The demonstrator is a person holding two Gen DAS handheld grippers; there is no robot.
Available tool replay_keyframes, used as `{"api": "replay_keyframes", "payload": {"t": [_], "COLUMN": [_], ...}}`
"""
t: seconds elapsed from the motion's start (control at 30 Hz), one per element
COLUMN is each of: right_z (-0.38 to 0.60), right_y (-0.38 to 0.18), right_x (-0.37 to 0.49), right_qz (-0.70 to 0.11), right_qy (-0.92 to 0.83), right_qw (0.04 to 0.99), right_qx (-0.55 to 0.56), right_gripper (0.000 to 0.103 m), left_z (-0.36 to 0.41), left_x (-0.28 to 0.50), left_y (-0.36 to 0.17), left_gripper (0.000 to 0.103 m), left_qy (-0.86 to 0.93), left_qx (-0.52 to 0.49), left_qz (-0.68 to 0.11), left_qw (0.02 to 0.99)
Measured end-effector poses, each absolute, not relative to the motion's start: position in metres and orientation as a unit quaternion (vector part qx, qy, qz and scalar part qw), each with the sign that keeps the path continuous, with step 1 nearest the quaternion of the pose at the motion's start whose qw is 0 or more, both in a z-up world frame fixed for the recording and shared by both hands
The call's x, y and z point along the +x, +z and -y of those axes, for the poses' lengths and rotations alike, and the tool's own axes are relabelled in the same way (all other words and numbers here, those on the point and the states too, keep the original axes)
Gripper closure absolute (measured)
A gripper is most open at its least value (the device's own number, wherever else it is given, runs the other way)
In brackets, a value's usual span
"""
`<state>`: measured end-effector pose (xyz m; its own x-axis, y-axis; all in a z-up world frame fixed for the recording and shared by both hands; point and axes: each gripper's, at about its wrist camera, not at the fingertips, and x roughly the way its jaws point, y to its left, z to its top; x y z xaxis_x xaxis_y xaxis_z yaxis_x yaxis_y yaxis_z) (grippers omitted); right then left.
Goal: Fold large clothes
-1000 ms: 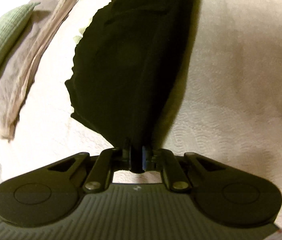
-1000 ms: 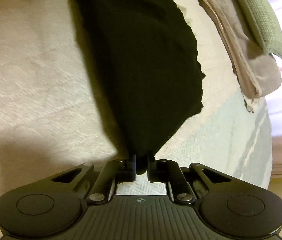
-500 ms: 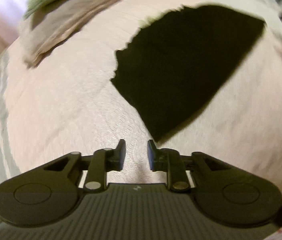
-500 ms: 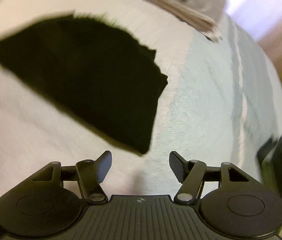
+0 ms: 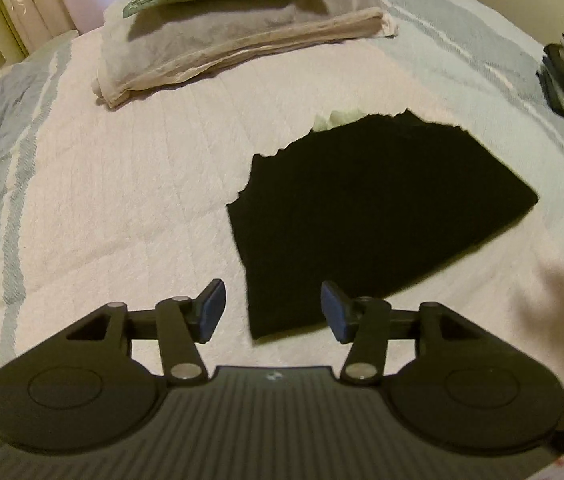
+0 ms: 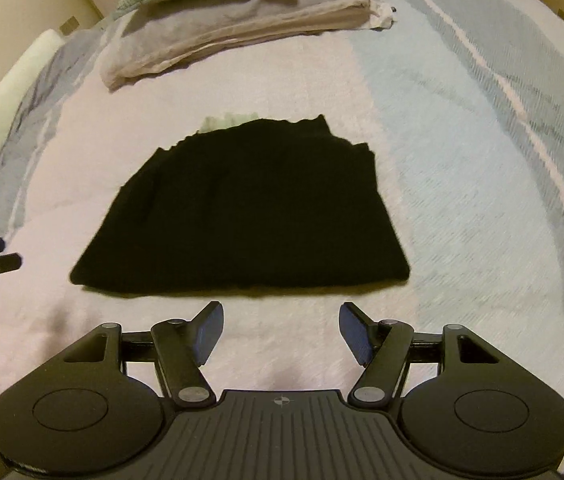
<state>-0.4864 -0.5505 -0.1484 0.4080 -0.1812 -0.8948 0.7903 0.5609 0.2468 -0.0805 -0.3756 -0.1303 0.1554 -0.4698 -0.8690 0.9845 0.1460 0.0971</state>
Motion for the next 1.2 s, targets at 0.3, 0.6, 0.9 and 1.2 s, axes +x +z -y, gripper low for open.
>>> {"api": "replay_keyframes", "payload": {"t": [0.3, 0.6, 0.9, 1.2], "right_z": [0.531, 0.484, 0.437, 0.415], "right_y": [-0.134, -0.12, -0.113, -0.123], "right_x": [-0.476, -0.43, -0.366, -0.339], "right_qz": [-0.418, -0.405, -0.404, -0.428], "right_qy": [-0.353, -0.437, -0.46, -0.455], "right_qw": [0.749, 0.712, 0.701, 0.71], "right_qx": [0.373, 0.371, 0.366, 0.325], "right_gripper": [0.041, 0.041, 0.041, 0.041], "left_z": [0.405, 0.42, 0.399, 0.38], "left_x": [-0.089, -0.055, 0.002, 0.042], "left_y": [-0.123, -0.121, -0.116, -0.132], "left_gripper": [0.039, 0.032, 0.026, 0.021], "left_qy": [-0.583, -0.668, -0.696, -0.707], "left_qx": [0.367, 0.376, 0.376, 0.399], "left_qz": [-0.344, -0.315, -0.291, -0.26], "left_qw": [0.638, 0.56, 0.538, 0.522]}}
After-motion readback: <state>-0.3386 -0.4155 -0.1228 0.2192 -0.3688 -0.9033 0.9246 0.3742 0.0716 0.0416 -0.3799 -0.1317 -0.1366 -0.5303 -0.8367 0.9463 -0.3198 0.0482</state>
